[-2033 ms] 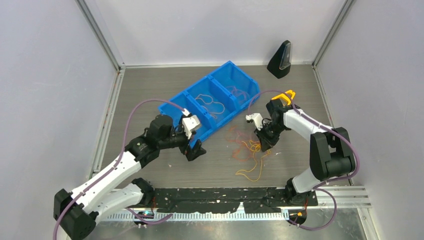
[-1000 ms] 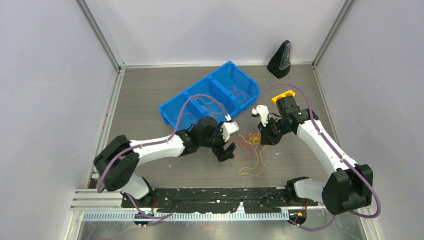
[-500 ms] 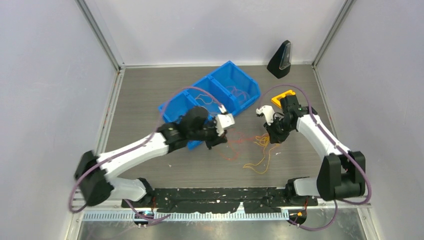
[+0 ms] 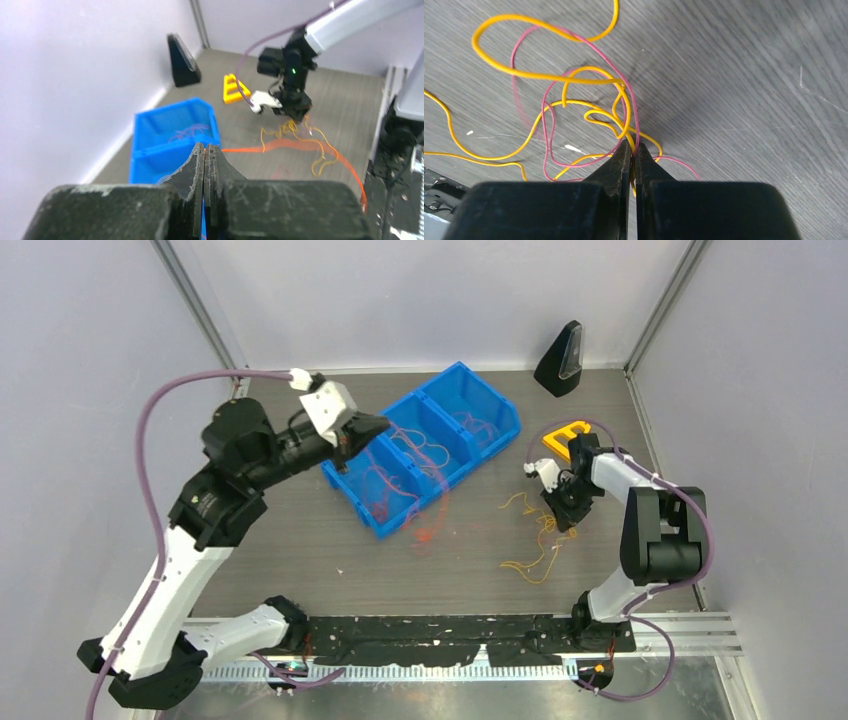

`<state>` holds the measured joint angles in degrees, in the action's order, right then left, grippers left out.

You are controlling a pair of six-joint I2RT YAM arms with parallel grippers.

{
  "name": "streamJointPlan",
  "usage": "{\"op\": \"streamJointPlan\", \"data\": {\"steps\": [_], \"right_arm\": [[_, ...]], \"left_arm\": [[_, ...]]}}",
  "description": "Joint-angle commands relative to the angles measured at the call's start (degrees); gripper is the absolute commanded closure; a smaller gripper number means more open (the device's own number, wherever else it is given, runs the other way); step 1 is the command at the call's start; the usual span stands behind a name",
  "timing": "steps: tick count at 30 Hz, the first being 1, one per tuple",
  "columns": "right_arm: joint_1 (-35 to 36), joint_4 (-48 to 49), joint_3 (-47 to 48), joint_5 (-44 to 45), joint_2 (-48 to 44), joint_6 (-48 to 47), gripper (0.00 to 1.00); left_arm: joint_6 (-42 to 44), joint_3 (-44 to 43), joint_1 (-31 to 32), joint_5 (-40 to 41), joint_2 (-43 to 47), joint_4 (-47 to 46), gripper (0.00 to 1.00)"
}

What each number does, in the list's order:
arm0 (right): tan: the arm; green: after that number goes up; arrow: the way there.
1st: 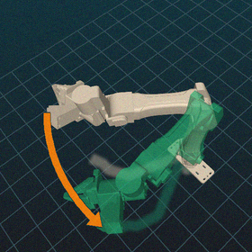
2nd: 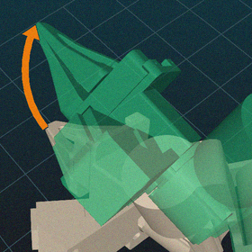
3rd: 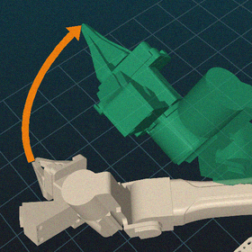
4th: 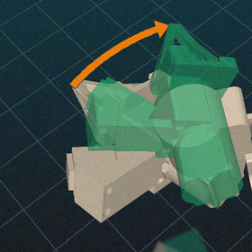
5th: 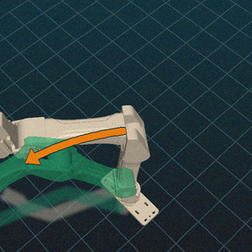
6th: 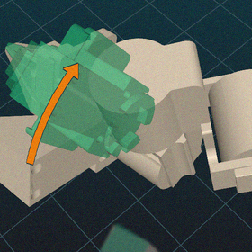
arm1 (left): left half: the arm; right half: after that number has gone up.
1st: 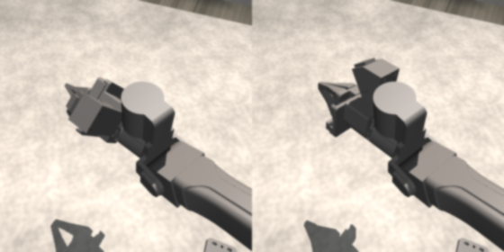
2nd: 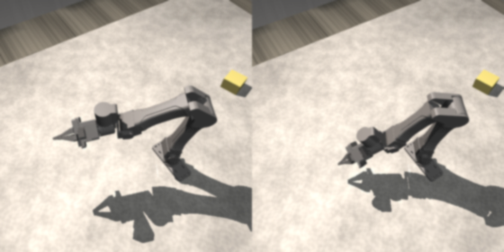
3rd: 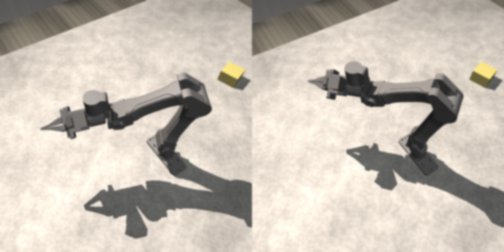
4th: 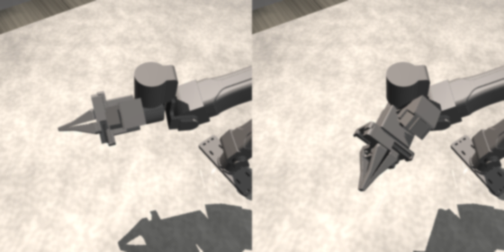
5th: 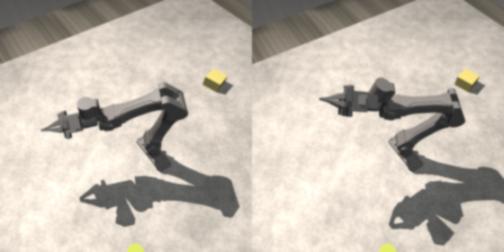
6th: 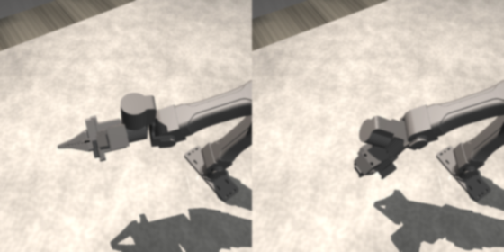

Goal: Untangle the cables

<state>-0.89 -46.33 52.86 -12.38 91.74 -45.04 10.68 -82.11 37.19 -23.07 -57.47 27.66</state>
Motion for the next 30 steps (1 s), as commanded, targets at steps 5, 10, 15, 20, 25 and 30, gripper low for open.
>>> {"op": "streamJointPlan", "data": {"steps": [5, 10, 15, 20, 25, 30], "right_arm": [[-0.1, 1.8, 3.4, 2.8, 2.6, -2.3, 0.94], [-0.1, 0.9, 5.1, 1.8, 3.4, -1.4, 0.94], [-0.1, -3.1, 7.7, -0.9, 3.8, -1.7, 0.82], [0.6, -10.8, 15.7, -16.7, -2.3, 0.2, 0.10], [7.5, -5.7, 19.0, -27.1, -9.3, 9.7, 0.05], [20.2, 14.3, 10.8, -28.3, -11.0, 27.8, 0.01]], "left_arm": [[-0.9, -10.7, -4.2, 1.6, -1.3, 0.1, 1.00], [0.5, -15.0, -5.8, 4.5, -3.0, -1.9, 1.00], [-1.7, -17.1, -8.9, -0.1, -4.1, -2.3, 1.00], [-5.7, -11.6, -8.9, -4.6, -2.3, -5.6, 1.00], [-7.9, -8.6, -8.9, -4.0, -2.0, -7.6, 1.00], [-9.3, -8.0, -8.9, -0.8, -2.4, -8.6, 1.00]]}}
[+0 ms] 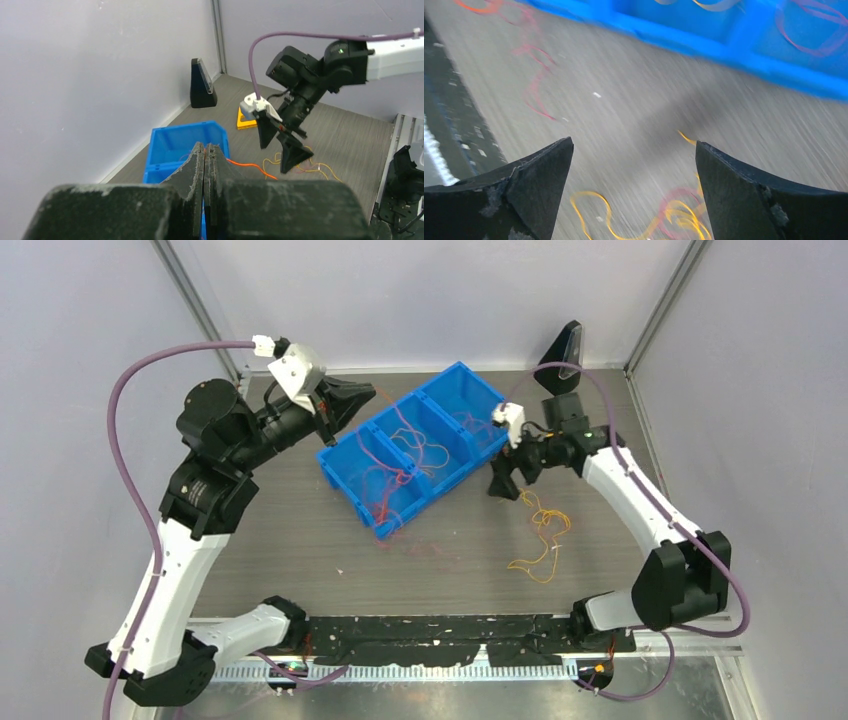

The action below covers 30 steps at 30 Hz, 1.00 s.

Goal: Untangle the cables

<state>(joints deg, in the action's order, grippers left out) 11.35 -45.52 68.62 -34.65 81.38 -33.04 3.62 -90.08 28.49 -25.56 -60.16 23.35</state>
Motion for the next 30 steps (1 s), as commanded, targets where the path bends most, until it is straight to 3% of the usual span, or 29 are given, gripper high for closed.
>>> {"op": "streamJointPlan", "data": {"steps": [1, 4, 9, 19, 29, 30], "right_arm": [[9.7, 17.4, -7.0, -5.7, 0.1, 17.8, 0.02], [17.6, 26.1, -11.1, -1.6, 1.4, 25.0, 0.04], [28.7, 38.6, -16.3, 9.6, 3.5, 24.7, 0.02], [39.3, 41.2, -12.7, 15.0, 14.2, 25.1, 0.05], [46.7, 40.7, -9.3, 28.6, 21.1, 22.2, 0.01], [46.7, 40.0, -9.2, 29.4, 21.9, 22.0, 0.06]], "left_arm": [[-2.3, 0.1, -0.2, 2.6, 0.3, -4.3, 1.00], [-1.7, 0.5, -0.2, 4.3, 0.5, -3.7, 1.00], [-0.5, 1.8, -0.2, 6.5, 1.5, -2.6, 1.00], [0.5, 4.3, -0.2, 9.9, 2.9, -2.9, 1.00], [0.7, 7.1, -0.3, 11.0, 4.6, -4.1, 1.00], [0.7, 7.3, -0.3, 11.1, 4.7, -4.1, 1.00]]}}
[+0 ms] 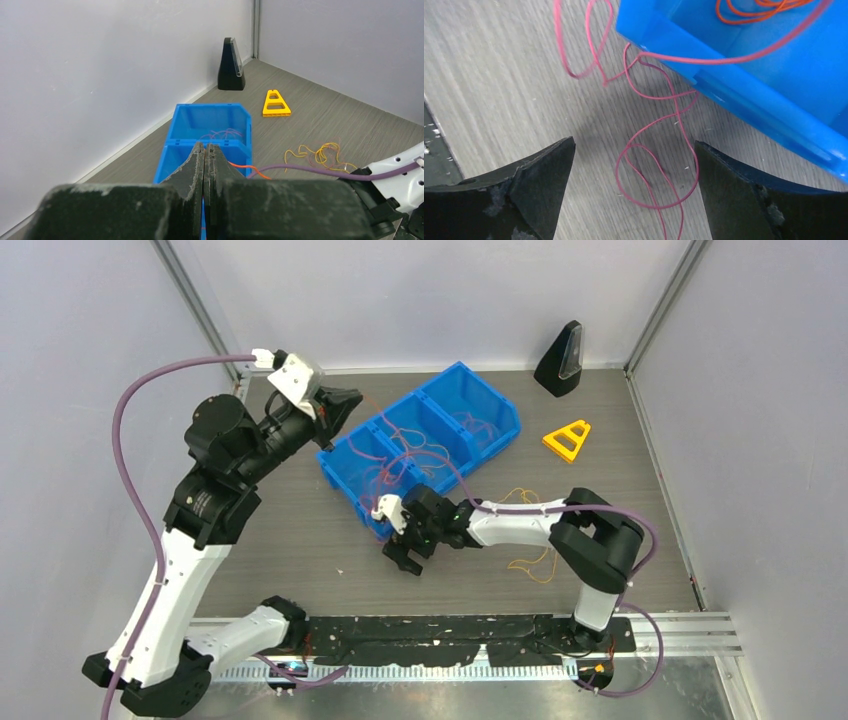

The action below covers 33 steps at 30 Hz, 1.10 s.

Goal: Untangle the cables

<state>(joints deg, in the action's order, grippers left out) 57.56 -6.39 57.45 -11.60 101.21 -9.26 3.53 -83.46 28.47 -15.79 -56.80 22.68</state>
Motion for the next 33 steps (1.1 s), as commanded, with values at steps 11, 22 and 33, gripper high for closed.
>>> {"op": "streamJointPlan", "data": {"steps": [11, 22, 33], "right_arm": [[-6.4, -17.2, -2.5, 7.9, -10.8, -12.5, 0.94], [-25.5, -24.9, -13.0, 14.0, -16.0, -28.4, 0.95], [-31.4, -25.5, -13.8, 14.3, -14.4, -31.3, 0.94]], "left_arm": [[3.2, -6.8, -0.3, 2.4, 1.6, -2.9, 1.00], [11.1, -15.7, -0.3, 9.9, -0.2, -7.2, 1.00], [12.7, -15.4, -1.2, 10.2, -2.2, -11.0, 1.00]]}}
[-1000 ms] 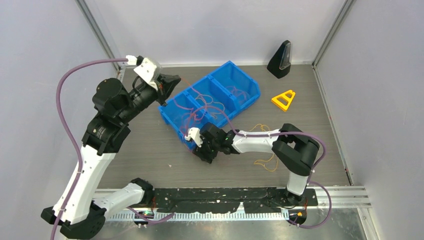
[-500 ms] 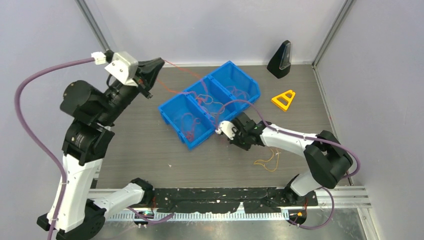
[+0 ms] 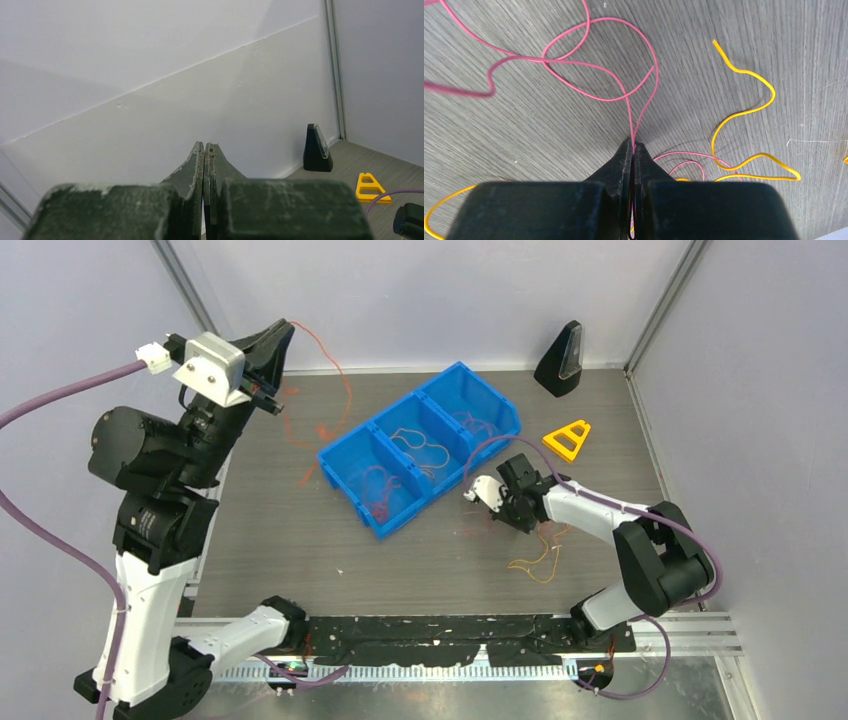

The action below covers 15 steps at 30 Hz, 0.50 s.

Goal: Untangle the cables

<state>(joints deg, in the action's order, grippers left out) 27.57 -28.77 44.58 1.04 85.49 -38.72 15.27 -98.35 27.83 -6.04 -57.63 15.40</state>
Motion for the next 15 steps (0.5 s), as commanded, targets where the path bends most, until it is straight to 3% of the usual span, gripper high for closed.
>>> {"op": "streamJointPlan", "data": {"steps": [1, 15], "right_arm": [[-1.6, -3.2, -0.7, 1.2, 1.3, -1.8, 0.94], [-2.4, -9.8, 9.2, -12.1, -2.1, 2.1, 0.94]], "left_arm": [[1.1, -0.2, -0.7, 0.1, -1.4, -3.9, 1.00], [-3.4, 16.2, -1.0, -4.7, -2.2, -12.6, 1.00]]}}
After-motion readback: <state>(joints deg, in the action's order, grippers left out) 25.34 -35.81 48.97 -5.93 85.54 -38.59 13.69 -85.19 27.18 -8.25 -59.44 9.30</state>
